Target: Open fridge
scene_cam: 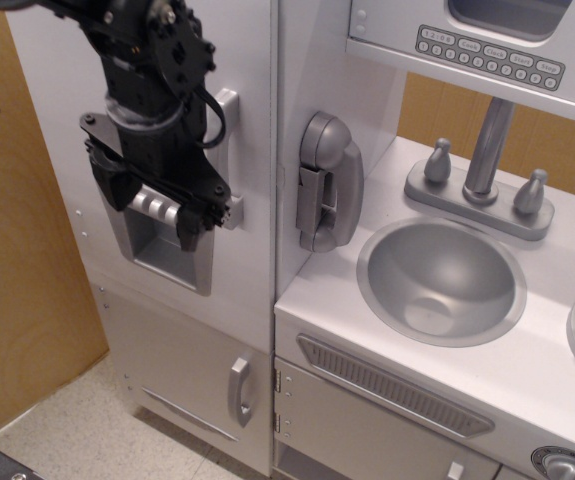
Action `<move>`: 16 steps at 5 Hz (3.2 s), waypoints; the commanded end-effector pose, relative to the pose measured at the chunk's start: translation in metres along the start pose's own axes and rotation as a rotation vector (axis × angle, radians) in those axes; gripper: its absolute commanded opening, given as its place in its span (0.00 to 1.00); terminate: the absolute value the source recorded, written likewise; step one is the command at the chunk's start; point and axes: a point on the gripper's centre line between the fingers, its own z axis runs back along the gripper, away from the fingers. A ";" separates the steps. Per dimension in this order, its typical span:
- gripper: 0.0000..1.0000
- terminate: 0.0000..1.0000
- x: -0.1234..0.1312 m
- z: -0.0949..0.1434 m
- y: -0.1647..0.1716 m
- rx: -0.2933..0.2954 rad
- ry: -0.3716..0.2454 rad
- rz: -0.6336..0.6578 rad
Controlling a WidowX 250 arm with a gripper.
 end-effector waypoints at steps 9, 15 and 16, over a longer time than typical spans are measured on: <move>0.00 0.00 0.079 0.011 0.032 0.001 -0.283 -0.001; 1.00 0.00 -0.034 0.038 -0.049 -0.109 0.003 -0.149; 1.00 0.00 -0.021 0.030 -0.072 -0.166 0.025 -0.166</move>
